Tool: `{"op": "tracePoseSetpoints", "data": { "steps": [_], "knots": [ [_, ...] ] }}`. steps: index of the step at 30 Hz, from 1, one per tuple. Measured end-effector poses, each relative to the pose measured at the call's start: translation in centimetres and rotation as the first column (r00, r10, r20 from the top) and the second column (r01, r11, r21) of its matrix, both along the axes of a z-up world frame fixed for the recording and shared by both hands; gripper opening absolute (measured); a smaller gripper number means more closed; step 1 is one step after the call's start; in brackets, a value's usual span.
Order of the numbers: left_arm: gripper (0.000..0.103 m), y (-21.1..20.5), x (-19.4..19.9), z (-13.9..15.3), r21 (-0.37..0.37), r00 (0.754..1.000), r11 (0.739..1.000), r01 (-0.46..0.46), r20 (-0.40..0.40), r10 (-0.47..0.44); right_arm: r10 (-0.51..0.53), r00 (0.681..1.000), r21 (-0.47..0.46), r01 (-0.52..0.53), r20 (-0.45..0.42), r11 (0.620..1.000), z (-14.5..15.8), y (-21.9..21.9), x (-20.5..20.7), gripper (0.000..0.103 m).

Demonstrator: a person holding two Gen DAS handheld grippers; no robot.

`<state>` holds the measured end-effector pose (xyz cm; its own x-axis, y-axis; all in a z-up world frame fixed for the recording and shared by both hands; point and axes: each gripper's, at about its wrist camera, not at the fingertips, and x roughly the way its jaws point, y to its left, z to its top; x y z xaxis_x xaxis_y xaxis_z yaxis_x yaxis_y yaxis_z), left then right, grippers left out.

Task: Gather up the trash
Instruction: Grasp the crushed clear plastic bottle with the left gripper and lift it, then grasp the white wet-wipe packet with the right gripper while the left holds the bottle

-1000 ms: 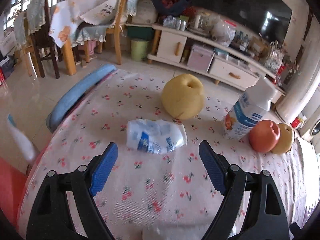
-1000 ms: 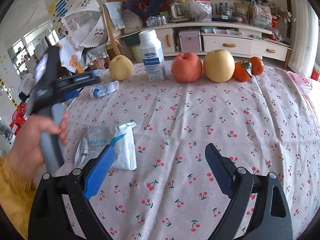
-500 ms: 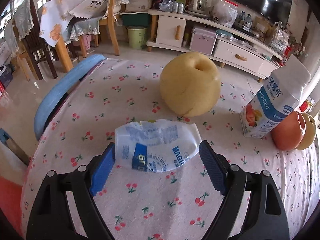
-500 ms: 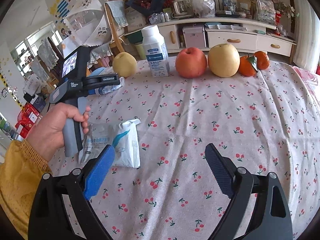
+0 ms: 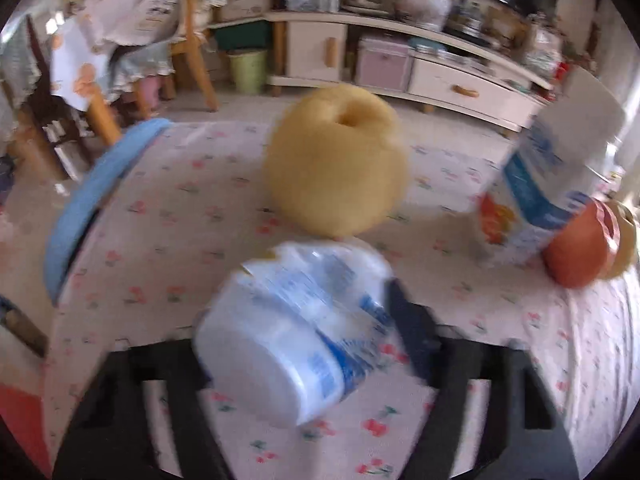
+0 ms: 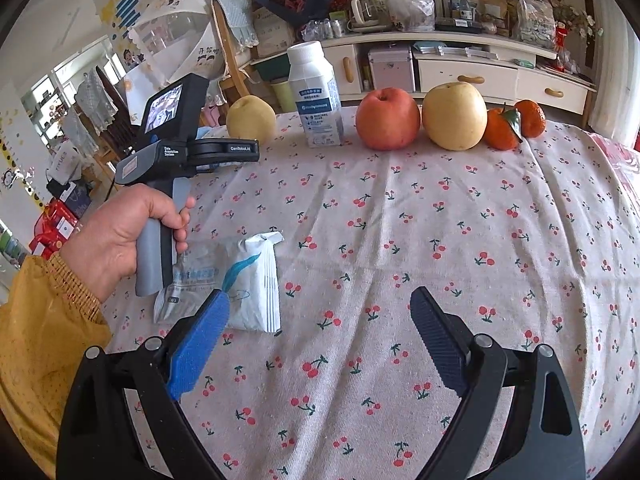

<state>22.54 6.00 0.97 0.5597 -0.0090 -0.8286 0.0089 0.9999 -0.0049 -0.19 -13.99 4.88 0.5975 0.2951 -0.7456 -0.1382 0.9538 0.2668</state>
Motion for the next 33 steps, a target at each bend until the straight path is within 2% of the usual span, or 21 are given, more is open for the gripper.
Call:
{"op": "tracePoseSetpoints", "data": {
  "steps": [2,4,5,11,15,21,26,28,33],
  "knots": [
    [0.038,-0.9,-0.6,0.0,0.030,0.999,0.999,0.032,0.014,-0.033,-0.001,1.000,-0.002,0.001,0.000,1.000,0.0,0.0,0.0,0.091],
    [0.027,-1.2,-1.4,0.2,0.002,0.998,0.998,0.061,0.020,-0.061,-0.002,1.000,-0.002,0.002,0.003,1.000,0.0,-0.1,0.0,0.091],
    [0.025,-1.3,-1.8,0.2,-0.015,0.997,0.997,0.073,0.020,-0.073,-0.003,1.000,-0.003,0.003,0.005,1.000,0.1,-0.2,-0.1,0.091],
    [0.025,-2.3,-5.5,0.4,-0.060,0.985,0.984,0.171,0.041,-0.168,-0.013,1.000,0.001,0.013,0.008,1.000,0.1,-0.6,-0.2,0.091],
    [0.025,-2.6,-9.8,1.5,-0.083,0.971,0.969,0.231,0.081,-0.225,-0.007,1.000,-0.011,0.007,0.008,1.000,0.0,-0.7,-0.3,0.091],
    [0.025,-1.1,-16.0,2.7,-0.146,0.969,0.962,0.231,0.123,-0.214,0.016,1.000,0.007,-0.015,-0.020,1.000,-0.7,-0.4,0.2,0.091],
    [0.025,0.3,-21.5,2.7,-0.150,0.972,0.964,0.218,0.121,-0.201,0.078,0.997,0.047,-0.077,-0.021,0.996,-1.0,1.1,0.7,0.091],
    [0.025,0.9,-23.5,2.8,-0.176,0.974,0.961,0.211,0.121,-0.192,0.109,0.994,0.052,-0.108,-0.011,0.993,-1.1,2.1,1.0,0.091],
    [0.025,2.2,-26.4,3.4,-0.169,0.972,0.963,0.209,0.142,-0.186,0.160,0.987,0.086,-0.158,-0.020,0.984,-2.2,4.2,2.4,0.091]
  ]
}}
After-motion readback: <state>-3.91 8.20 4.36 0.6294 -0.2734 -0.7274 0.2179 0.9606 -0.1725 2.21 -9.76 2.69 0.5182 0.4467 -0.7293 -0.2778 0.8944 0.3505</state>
